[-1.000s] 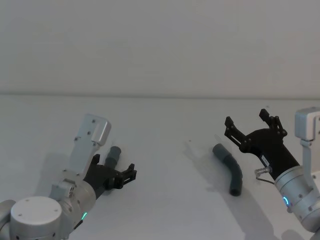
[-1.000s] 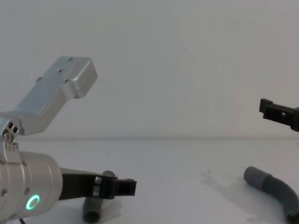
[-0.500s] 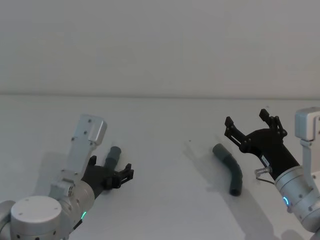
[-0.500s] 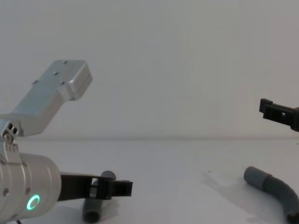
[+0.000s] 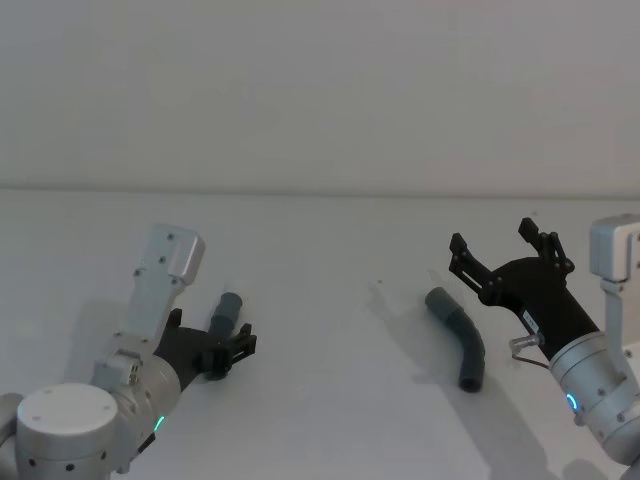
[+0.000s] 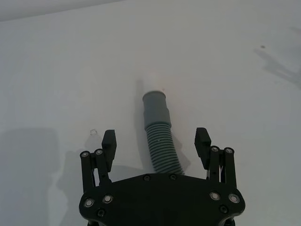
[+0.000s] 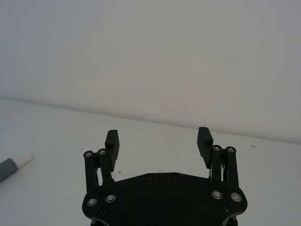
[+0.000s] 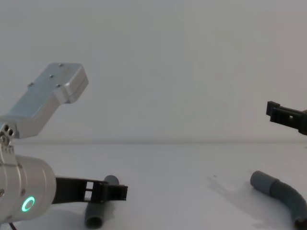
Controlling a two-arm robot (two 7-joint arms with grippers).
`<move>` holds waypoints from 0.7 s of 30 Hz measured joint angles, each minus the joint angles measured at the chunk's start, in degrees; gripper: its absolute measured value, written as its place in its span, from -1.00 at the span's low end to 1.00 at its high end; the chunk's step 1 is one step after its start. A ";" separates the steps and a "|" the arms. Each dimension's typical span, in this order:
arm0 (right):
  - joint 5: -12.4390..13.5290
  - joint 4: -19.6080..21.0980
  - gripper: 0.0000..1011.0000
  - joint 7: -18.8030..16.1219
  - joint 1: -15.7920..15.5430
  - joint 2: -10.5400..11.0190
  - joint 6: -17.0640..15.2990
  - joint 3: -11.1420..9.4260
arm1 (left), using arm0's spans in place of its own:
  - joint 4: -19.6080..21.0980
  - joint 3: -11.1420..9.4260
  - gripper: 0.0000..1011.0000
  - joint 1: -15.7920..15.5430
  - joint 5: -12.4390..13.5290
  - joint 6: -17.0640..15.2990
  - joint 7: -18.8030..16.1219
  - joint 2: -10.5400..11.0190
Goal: Use both hands to pick up one end of the pipe from the table, align the ends, and insert them.
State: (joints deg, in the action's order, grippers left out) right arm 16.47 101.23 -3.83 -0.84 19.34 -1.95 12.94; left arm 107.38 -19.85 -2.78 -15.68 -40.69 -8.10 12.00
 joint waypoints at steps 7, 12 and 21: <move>0.00 0.00 0.99 0.00 0.00 0.00 0.00 0.00 | -0.64 0.33 0.98 -0.44 0.12 -0.28 0.45 -0.18; 0.00 0.00 0.99 0.00 0.00 0.00 0.00 0.00 | -1.27 0.47 0.98 -0.83 0.12 -0.35 0.95 -0.33; 0.00 0.00 0.99 0.00 0.00 0.00 0.00 0.00 | -3.05 0.54 0.98 -2.03 0.14 -0.35 2.26 -0.45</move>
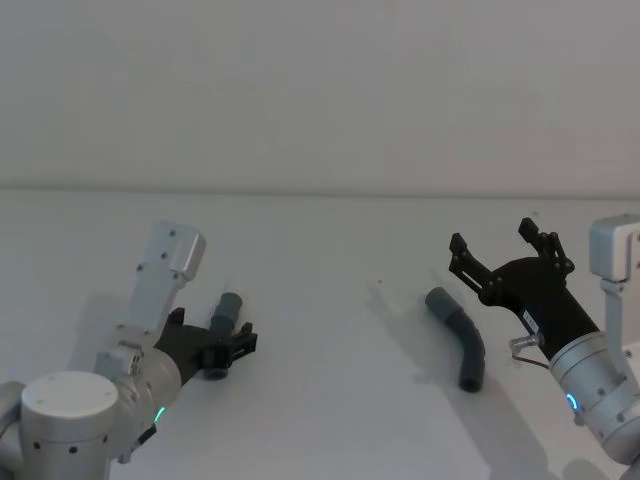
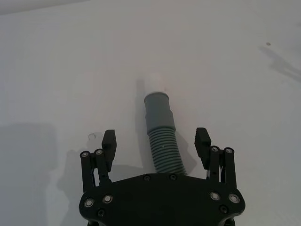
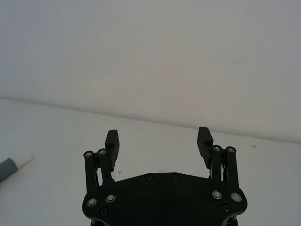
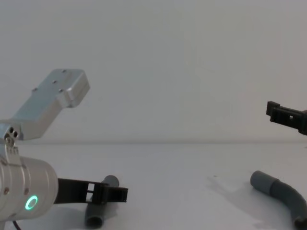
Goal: Use both hands to pick up one end of the pipe from the table, align the ends, and insert them.
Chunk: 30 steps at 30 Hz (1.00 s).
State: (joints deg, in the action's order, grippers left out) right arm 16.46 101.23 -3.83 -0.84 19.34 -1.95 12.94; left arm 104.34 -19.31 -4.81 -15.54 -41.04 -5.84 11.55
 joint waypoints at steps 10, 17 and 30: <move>0.00 0.00 0.99 0.00 0.00 0.00 0.00 0.00 | -1.69 -0.37 0.98 -1.45 0.50 0.01 1.49 0.27; 0.00 0.00 0.99 0.00 0.00 0.00 0.00 0.00 | -2.48 -0.62 0.98 -2.15 0.92 -0.05 2.18 0.43; 0.00 0.00 0.99 0.00 0.00 0.00 0.00 0.00 | -3.34 -0.55 0.98 -2.74 1.12 -0.37 3.00 -0.22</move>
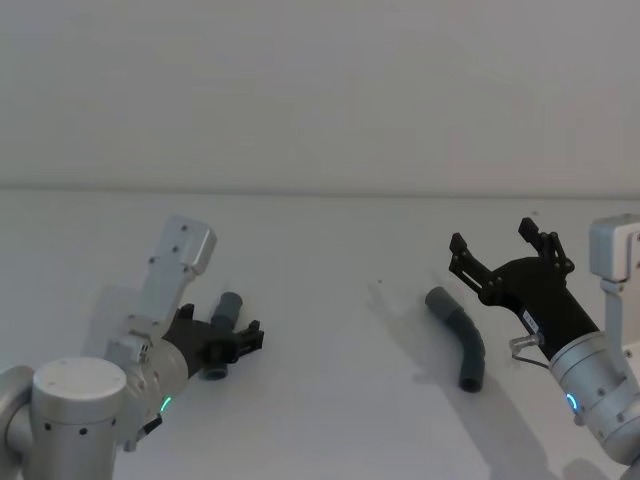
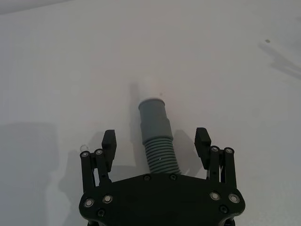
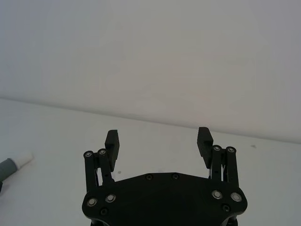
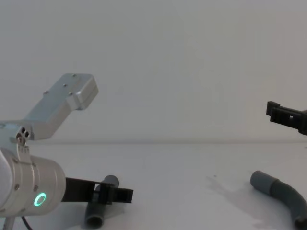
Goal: Use both hands to pick up one end of the pipe from the table, align the ends, and insert them.
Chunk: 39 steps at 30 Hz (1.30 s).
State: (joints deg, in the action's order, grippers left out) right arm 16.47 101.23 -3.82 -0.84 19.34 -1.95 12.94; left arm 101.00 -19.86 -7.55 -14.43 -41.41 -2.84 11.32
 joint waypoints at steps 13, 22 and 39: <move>0.00 0.00 0.99 0.00 0.00 0.00 0.00 0.00 | -0.82 0.40 0.98 -0.50 -0.03 -0.18 0.34 -1.22; 0.00 0.00 0.99 0.00 0.00 0.00 0.00 0.00 | -1.14 0.57 0.60 -0.67 -0.01 -0.21 0.40 -1.70; 0.00 0.00 0.99 0.00 0.00 0.00 0.00 0.00 | -1.30 0.66 -0.30 -0.76 0.05 -0.22 0.46 -1.96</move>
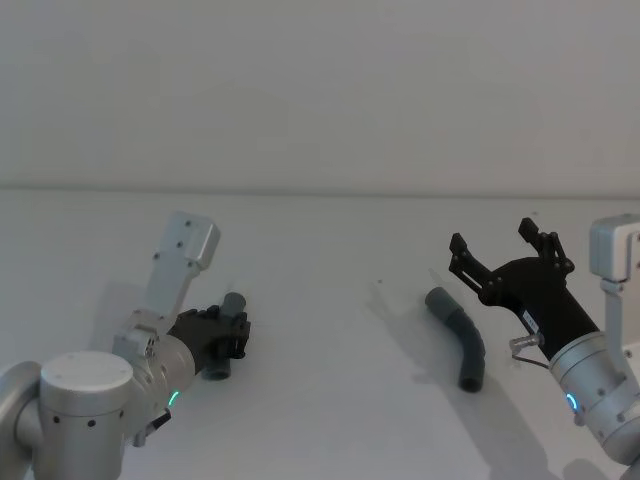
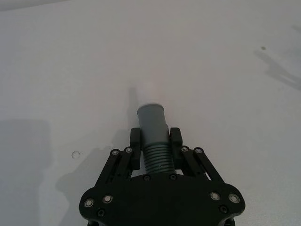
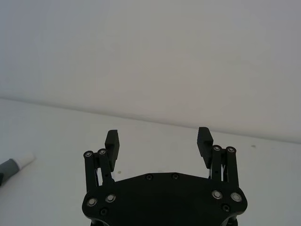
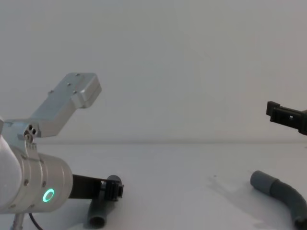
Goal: Use both hands to pick up one end of the pipe from the table, align the ends, and insert them.
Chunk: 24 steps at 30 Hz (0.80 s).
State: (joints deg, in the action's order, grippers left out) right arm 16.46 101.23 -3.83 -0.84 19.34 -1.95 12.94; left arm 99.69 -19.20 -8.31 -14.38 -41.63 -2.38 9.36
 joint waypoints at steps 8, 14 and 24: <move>0.00 0.00 0.99 0.00 0.00 0.00 0.00 0.00 | -0.03 0.01 -0.30 -0.02 0.00 0.01 0.00 -0.04; 0.00 0.00 0.99 0.00 0.00 0.00 0.00 0.00 | -0.03 0.01 -0.30 -0.02 0.00 0.01 -0.01 -0.07; -0.23 0.03 0.99 -0.02 -0.01 0.04 -0.09 0.05 | -0.03 0.00 -0.30 -0.02 -0.01 0.01 -0.01 -0.09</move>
State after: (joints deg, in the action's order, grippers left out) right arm 16.23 101.26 -3.85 -0.85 19.38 -2.04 12.98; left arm 99.66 -19.20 -8.33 -14.38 -41.62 -2.39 9.27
